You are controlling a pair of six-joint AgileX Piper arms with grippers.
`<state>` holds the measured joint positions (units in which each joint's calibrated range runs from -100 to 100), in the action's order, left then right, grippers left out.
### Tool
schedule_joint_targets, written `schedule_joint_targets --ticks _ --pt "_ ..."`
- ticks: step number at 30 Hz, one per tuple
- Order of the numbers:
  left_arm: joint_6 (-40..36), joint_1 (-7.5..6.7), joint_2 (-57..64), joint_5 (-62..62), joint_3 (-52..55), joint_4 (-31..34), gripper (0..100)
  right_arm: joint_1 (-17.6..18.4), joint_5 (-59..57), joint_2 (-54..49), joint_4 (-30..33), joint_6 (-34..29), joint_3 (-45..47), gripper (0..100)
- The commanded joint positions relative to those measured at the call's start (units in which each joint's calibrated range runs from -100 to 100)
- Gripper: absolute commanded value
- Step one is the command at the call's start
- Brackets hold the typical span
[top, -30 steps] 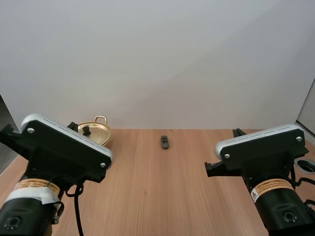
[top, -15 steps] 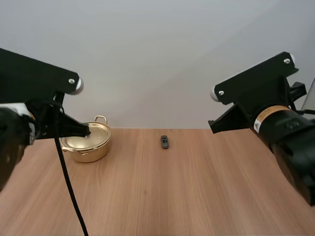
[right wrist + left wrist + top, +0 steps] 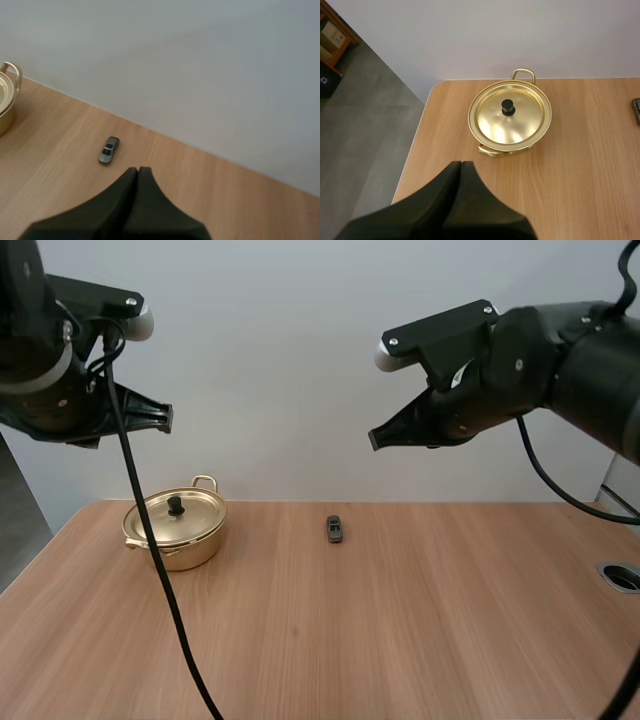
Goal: Open the pot, put the car inside, and close it
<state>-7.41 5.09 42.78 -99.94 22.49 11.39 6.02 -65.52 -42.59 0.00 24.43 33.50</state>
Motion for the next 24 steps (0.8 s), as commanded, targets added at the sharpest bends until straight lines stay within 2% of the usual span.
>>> schedule_joint_targets --ticks 1,2,3,4,5,6,7,8,10,18,24 --pt "0.1 0.05 -21.3 9.9 -17.6 0.1 10 0.0 -13.0 21.6 -14.4 1.0 -19.4 0" --pt "0.1 0.05 -21.4 11.1 -17.6 0.1 20 0.0 -11.2 21.6 -14.4 1.6 -19.4 2" --pt "0.1 0.05 -21.7 12.3 -17.6 0.0 34 0.0 -9.7 21.6 -14.4 2.5 -19.4 13" --pt "0.2 0.05 -22.2 12.5 -17.6 -0.2 52 0.0 -8.8 21.6 -14.4 3.5 -19.4 25" --pt "0.6 0.05 -22.8 12.2 -17.6 -0.4 70 0.0 -7.9 21.7 -14.4 4.7 -19.4 41" --pt "2.0 -0.02 -23.7 11.1 -17.6 -0.5 95 0.0 -7.0 21.7 -14.7 5.8 -19.4 60" --pt "4.5 -0.16 -24.9 8.7 -17.6 -0.5 100 0.0 -6.5 21.7 -14.7 6.2 -19.4 77" --pt "6.7 -0.18 -25.9 5.7 -17.6 -0.8 100 0.0 -6.3 21.7 -14.7 6.2 -19.4 100" --pt "7.6 -0.18 -28.9 -0.1 -17.6 -1.7 100 0.0 -6.3 21.7 -14.8 6.2 -19.4 100" --pt "3.0 -0.18 -36.9 -0.1 -17.6 -1.8 100 0.0 -6.3 21.7 -17.0 6.1 -19.4 100" --pt "2.7 -0.18 -39.8 -0.1 -17.6 -1.8 100 0.0 -6.3 21.7 -17.8 6.1 -19.4 100"
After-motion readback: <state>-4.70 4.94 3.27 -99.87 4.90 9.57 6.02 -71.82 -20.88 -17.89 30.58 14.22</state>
